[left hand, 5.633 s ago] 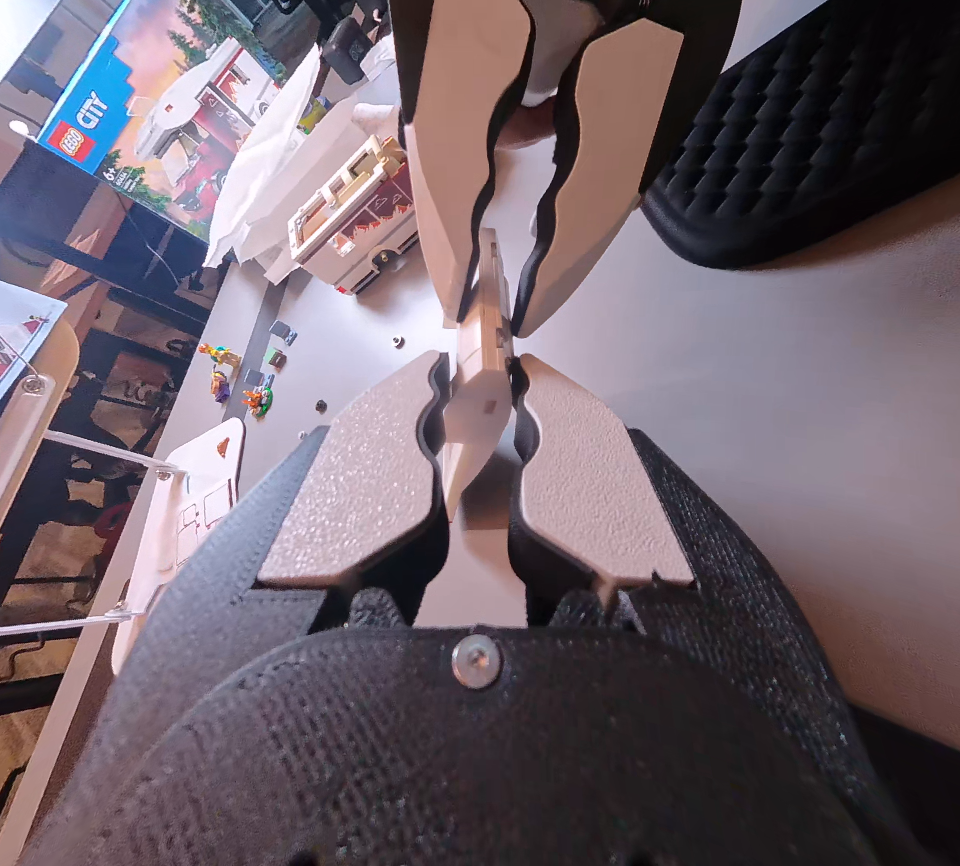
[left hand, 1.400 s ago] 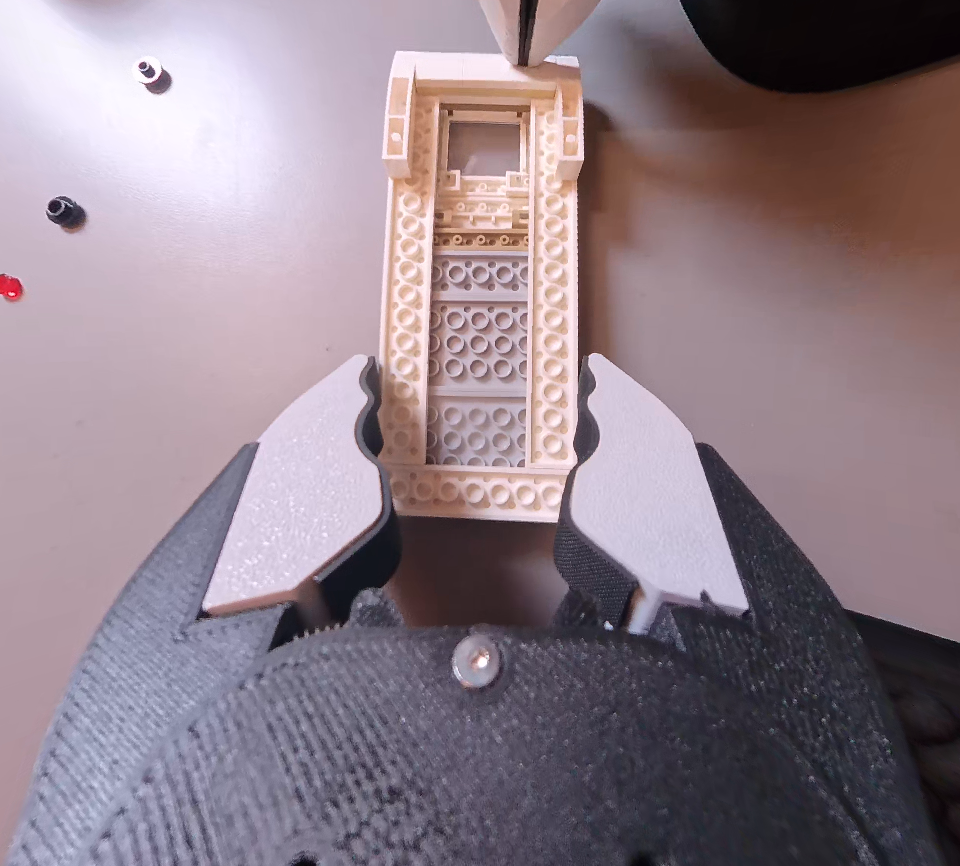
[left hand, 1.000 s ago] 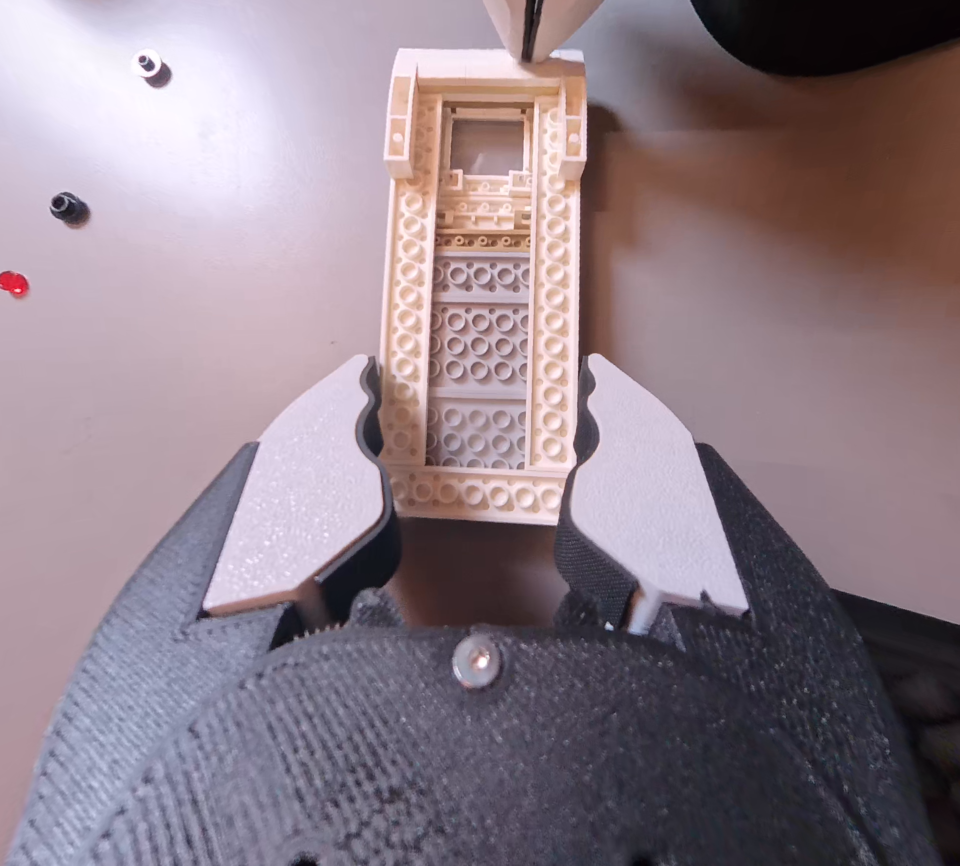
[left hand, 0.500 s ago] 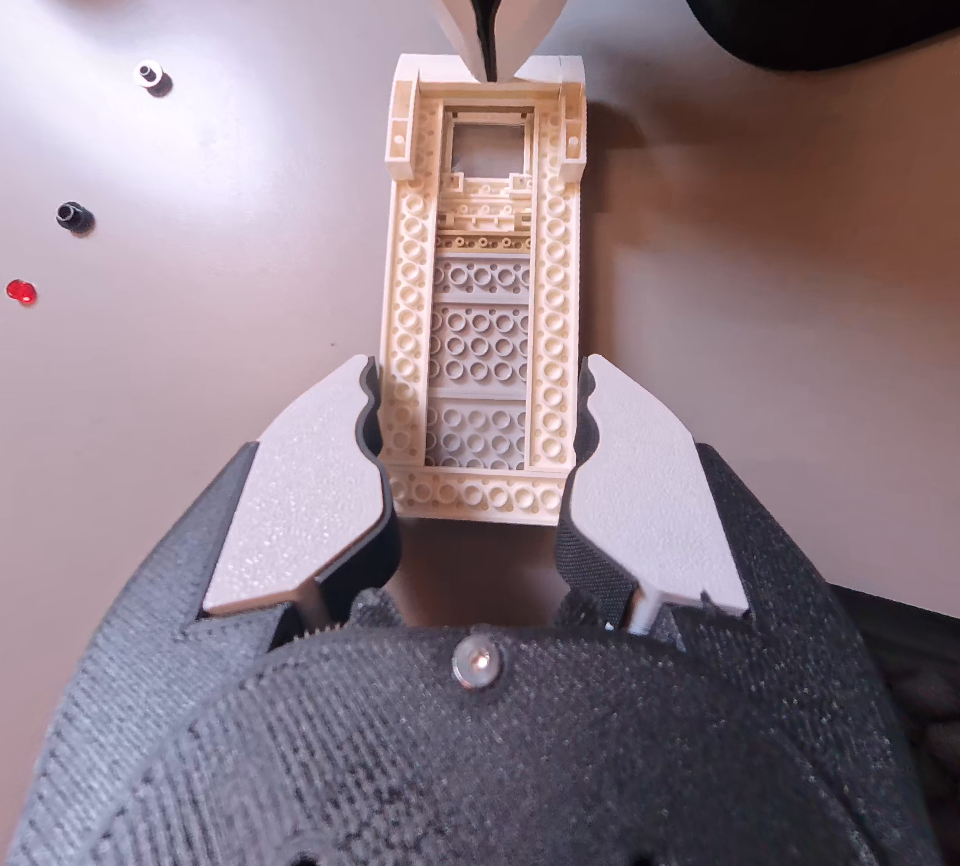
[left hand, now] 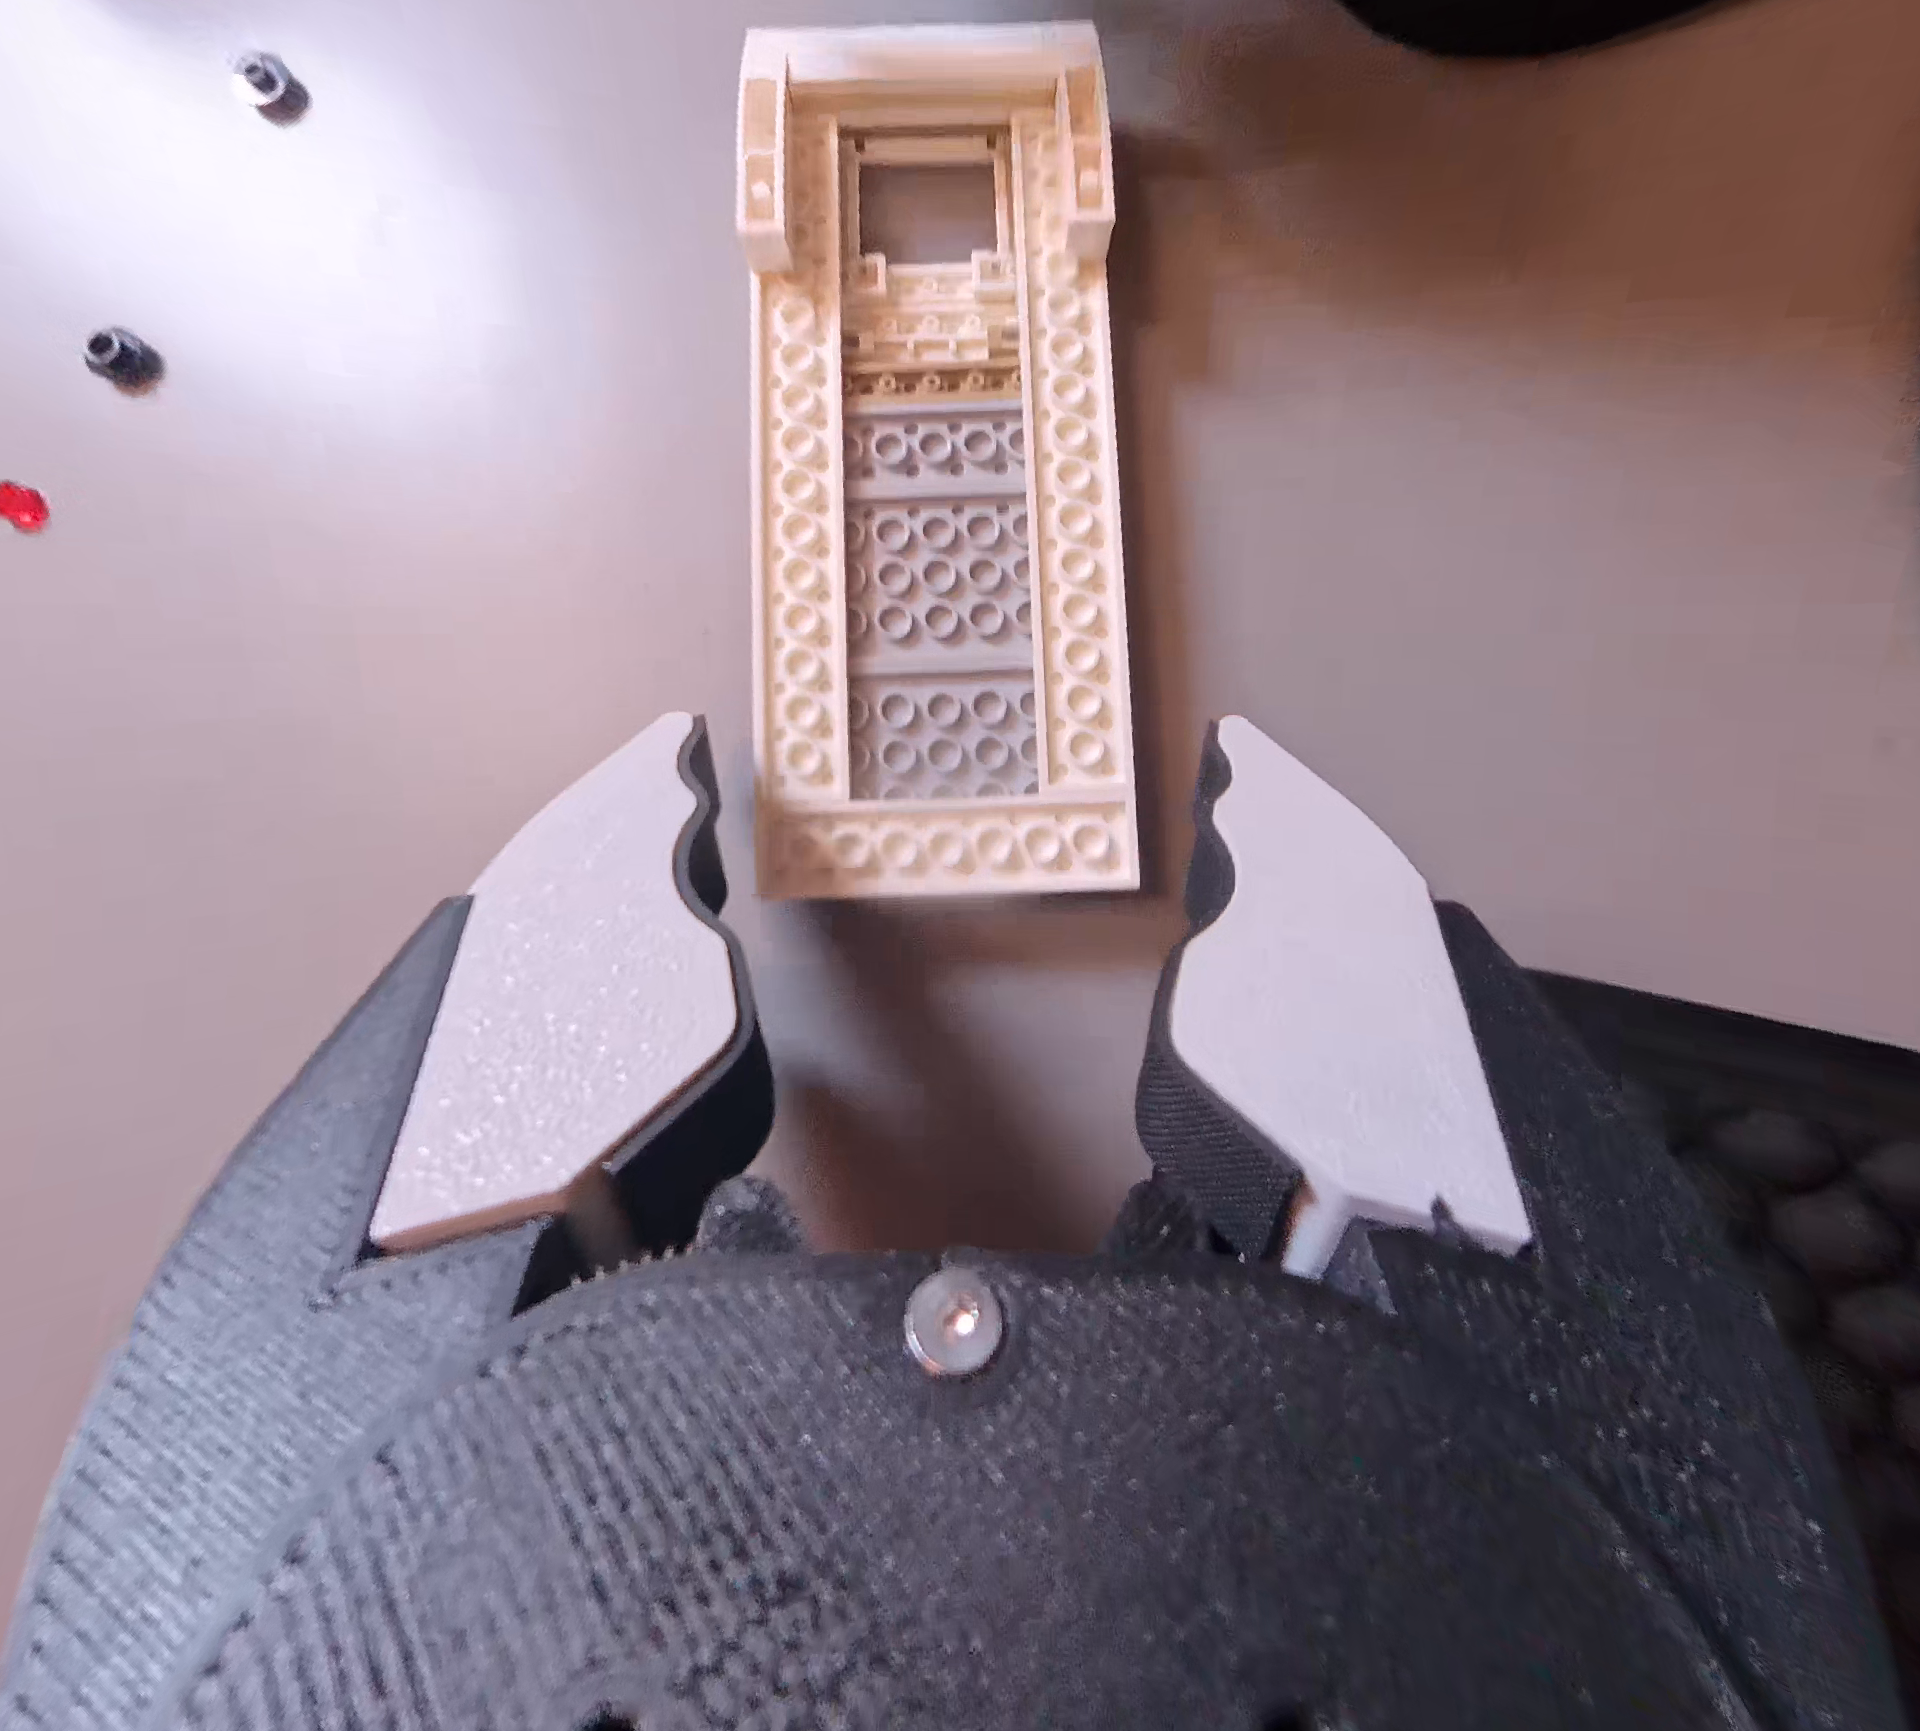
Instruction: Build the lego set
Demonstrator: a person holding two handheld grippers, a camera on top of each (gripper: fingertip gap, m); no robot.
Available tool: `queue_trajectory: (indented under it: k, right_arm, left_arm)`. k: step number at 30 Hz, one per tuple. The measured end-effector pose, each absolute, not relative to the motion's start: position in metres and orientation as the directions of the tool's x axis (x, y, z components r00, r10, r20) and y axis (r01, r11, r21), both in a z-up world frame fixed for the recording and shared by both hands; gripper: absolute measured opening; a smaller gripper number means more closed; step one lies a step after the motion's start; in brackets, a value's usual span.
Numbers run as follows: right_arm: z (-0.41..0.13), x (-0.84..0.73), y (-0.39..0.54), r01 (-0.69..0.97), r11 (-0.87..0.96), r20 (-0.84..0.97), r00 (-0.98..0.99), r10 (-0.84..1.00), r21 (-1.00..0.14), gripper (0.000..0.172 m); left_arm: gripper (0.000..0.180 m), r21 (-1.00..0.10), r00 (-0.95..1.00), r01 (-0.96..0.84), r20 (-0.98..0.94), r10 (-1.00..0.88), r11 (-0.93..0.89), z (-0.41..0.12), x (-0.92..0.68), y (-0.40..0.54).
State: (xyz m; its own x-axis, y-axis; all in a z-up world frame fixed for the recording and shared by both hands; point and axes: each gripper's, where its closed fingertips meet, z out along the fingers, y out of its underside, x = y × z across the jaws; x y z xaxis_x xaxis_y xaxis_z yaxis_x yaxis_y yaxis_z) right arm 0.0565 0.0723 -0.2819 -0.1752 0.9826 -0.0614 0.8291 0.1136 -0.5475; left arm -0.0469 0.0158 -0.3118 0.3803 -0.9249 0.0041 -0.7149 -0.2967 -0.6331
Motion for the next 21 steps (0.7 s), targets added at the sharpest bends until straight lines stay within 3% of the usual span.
queue_trajectory:
  k: [1,8,11,14,21]
  right_arm:
    - [-0.283,0.058,0.07,0.814,0.114,-0.071,-0.187,0.98,-0.57,0.055]
    - [-0.31,0.057,0.064,0.805,0.267,0.017,-0.305,0.952,-0.53,0.086]
    - [-0.315,0.054,0.063,0.801,0.3,0.03,-0.334,0.942,-0.518,0.085]
    - [-0.315,0.051,0.06,0.789,0.315,0.037,-0.349,0.936,-0.527,0.073]
    - [-0.316,0.052,0.057,0.79,0.291,0.038,-0.322,0.946,-0.54,0.072]
  left_arm:
    - [0.088,-0.634,0.385,-0.712,0.007,-0.923,-0.302,-0.313,-0.05,0.015]
    - [0.075,-0.639,0.389,-0.706,0.01,-0.921,-0.305,-0.318,-0.052,0.015]
    - [0.074,-0.646,0.37,-0.709,0.0,-0.929,-0.282,-0.318,-0.052,0.014]
    - [0.074,-0.642,0.367,-0.713,0.0,-0.93,-0.281,-0.318,-0.052,0.014]
    - [0.074,-0.649,0.36,-0.708,0.007,-0.933,-0.279,-0.318,-0.051,0.014]
